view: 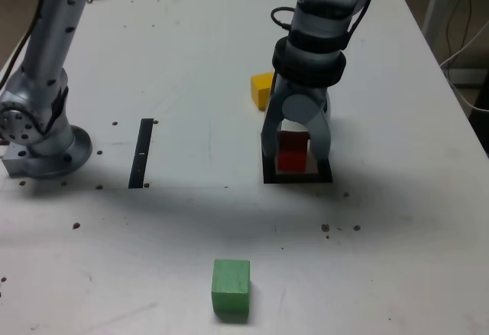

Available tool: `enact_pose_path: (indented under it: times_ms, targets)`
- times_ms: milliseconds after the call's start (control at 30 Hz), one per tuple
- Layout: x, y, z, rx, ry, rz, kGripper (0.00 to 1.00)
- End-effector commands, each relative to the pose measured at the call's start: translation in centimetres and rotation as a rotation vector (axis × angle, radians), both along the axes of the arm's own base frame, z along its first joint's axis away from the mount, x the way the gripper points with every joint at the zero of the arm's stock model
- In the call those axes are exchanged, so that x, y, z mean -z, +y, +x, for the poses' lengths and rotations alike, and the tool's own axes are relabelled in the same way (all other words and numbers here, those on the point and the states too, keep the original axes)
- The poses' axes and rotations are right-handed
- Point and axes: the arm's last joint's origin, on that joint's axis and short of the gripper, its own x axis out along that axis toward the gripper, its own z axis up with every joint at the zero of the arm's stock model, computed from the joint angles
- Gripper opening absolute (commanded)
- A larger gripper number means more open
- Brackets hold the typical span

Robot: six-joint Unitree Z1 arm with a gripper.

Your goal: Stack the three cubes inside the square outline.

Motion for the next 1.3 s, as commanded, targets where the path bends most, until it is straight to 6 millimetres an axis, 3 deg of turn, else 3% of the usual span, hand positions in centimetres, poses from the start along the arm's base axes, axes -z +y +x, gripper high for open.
enact_pose_path:
  times_ms: [0,133,300,567,800,1067,1267]
  targets:
    - [0.3,0.1,0.0,-0.001,0.002,0.001,0.74]
    - [0.5,0.1,-0.3,-0.002,-0.007,0.0,0.86]
    - [-0.2,0.2,-0.9,-0.005,-0.03,0.01,0.91]
    - [-4.8,1.5,-4.1,-0.035,-0.121,0.04,0.94]
    - [-7.7,5.2,-6.9,-0.1,-0.148,0.076,0.95]
    - [-6.9,10.9,-7.6,-0.224,-0.11,0.082,0.95]
    - [-4.2,14.4,-6.7,-0.282,-0.063,0.072,0.96]
